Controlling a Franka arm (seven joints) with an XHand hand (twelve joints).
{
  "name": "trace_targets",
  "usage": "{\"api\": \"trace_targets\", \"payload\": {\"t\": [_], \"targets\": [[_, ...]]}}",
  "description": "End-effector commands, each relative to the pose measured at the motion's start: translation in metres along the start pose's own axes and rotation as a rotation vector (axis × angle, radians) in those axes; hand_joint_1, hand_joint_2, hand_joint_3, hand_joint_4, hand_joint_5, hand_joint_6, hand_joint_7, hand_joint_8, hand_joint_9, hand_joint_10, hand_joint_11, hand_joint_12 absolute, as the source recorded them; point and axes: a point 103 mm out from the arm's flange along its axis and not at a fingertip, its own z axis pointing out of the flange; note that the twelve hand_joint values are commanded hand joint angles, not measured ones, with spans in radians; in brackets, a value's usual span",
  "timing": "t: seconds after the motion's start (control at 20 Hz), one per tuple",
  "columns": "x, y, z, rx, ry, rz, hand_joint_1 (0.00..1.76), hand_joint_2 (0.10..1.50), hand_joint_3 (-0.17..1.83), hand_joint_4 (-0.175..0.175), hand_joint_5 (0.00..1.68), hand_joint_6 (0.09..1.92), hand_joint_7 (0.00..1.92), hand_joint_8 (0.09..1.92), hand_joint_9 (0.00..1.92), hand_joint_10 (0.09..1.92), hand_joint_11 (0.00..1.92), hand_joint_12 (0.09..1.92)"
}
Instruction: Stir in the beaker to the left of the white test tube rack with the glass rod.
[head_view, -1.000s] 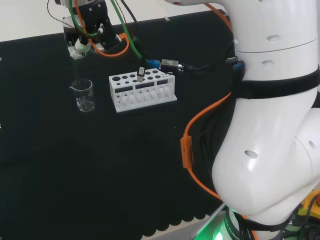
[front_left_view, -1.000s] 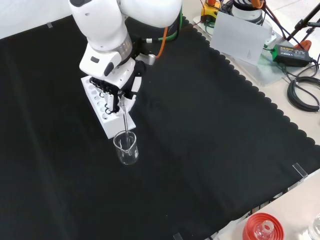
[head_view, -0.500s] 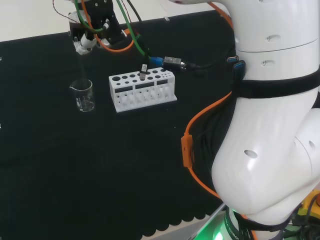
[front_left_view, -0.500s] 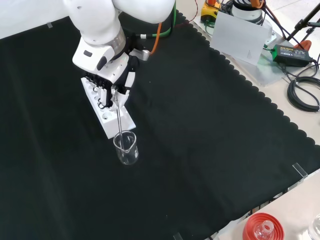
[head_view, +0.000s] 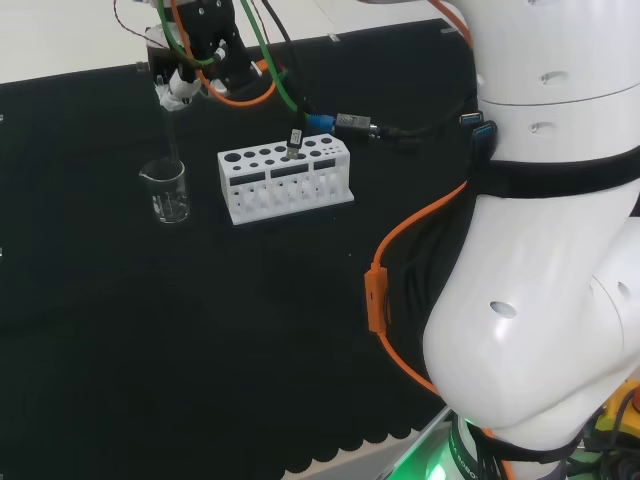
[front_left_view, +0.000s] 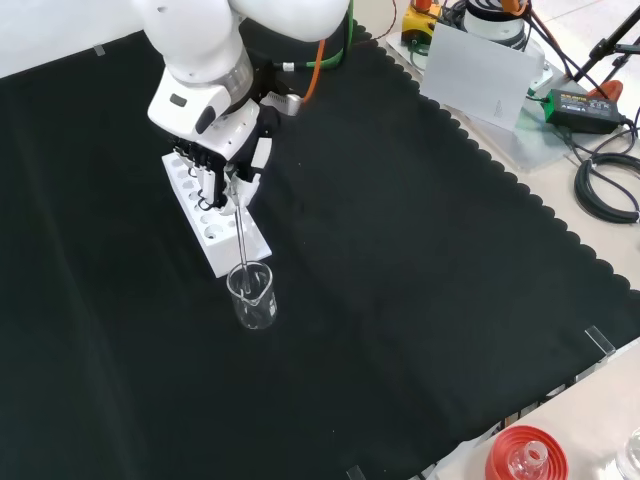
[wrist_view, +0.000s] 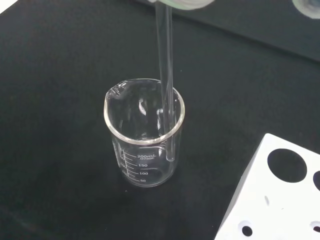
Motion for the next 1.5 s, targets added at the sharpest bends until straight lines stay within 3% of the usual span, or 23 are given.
{"api": "trace_targets", "payload": {"t": [0.05, 0.65, 1.15, 1.5], "targets": [[0.016, -0.005, 0.006, 0.001, -0.003, 0.004, 1.20, 1.13, -0.17, -0.175, 1.13, 0.80, 1.60, 0.61, 1.82, 0.27, 1.66, 0.54], [0.040, 0.016, 0.018, 0.027, 0.016, -0.035, 1.20, 1.13, -0.17, -0.175, 1.13, 0.80, 1.60, 0.61, 1.82, 0.27, 1.66, 0.54], [0.024, 0.020, 0.010, 0.018, 0.009, -0.033, 1.20, 1.13, -0.17, -0.175, 1.13, 0.80, 1.60, 0.60, 1.82, 0.27, 1.66, 0.54], [-0.006, 0.004, 0.003, 0.010, 0.019, -0.005, 1.20, 1.13, -0.17, -0.175, 1.13, 0.80, 1.60, 0.60, 1.82, 0.27, 1.66, 0.54]]}}
